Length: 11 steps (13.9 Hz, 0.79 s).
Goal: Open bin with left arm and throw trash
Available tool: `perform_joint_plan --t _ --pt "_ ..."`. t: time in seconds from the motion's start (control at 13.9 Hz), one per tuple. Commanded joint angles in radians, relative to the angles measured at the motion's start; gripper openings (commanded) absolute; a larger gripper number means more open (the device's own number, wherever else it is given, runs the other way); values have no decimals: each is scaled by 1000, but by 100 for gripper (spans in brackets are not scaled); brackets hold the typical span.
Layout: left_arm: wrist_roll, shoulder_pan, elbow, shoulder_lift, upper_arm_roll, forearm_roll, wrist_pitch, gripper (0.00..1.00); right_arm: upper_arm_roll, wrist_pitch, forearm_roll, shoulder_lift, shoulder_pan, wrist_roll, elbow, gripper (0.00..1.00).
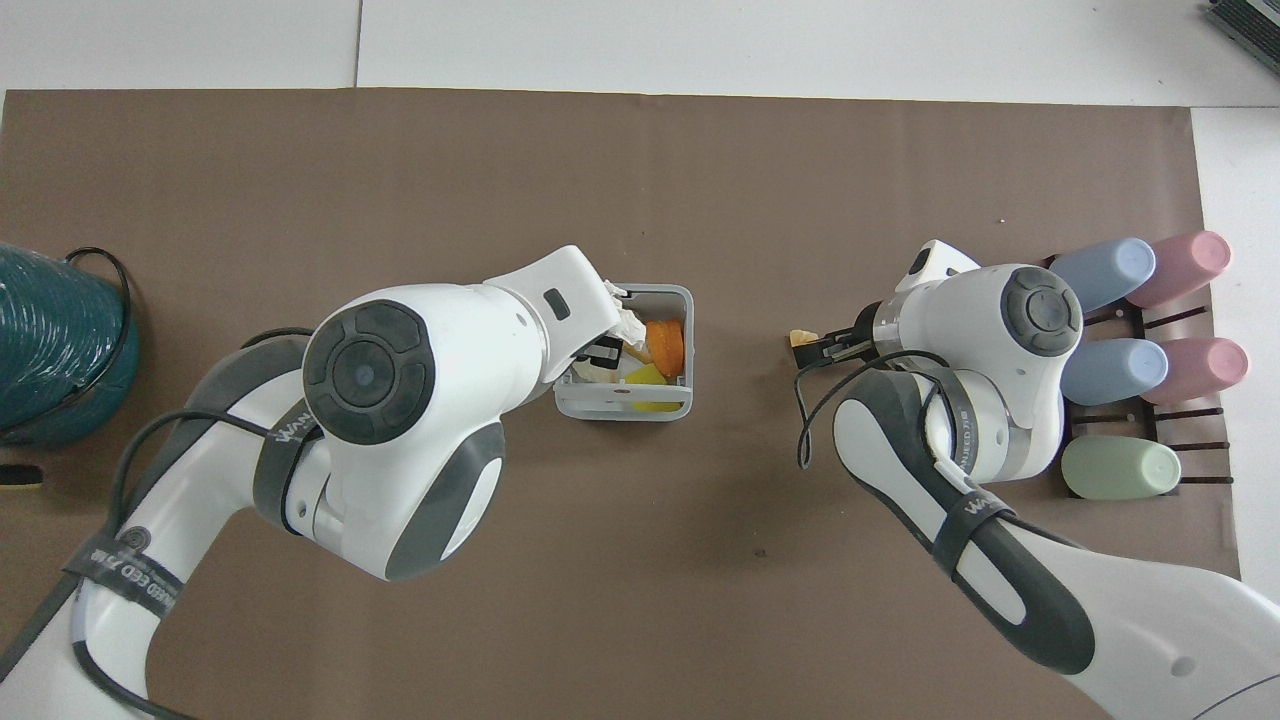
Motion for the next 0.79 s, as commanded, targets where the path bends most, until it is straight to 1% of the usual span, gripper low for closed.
perform_joint_plan --t 0.0,0.07,0.14,0.29,0.43,0.5,0.57,0.72 --pt "6 -36 5 8 18 -14 44 100 6 73 -10 21 9 -19 -10 100" --pt "6 -33 8 8 19 -12 46 100 6 83 -10 27 9 -19 -11 100" --pt "6 -31 13 8 19 -11 41 100 6 83 -10 27 11 -19 -11 89" --pt "3 -25 15 7 21 -8 20 100 6 72 -10 27 11 -17 -10 44" --pt "1 -10 16 -13 33 -2 -75 100 6 69 -8 27 11 -4 -10 2" --pt "0 34 16 -35 35 -2 -145 100 6 64 -4 27 11 9 -4 0" --pt "-2 65 16 -59 35 -2 -210 100 9 51 3 24 11 38 7 0" --pt "0 129 -2 -119 35 0 -281 100 9 -43 4 3 9 111 63 0"
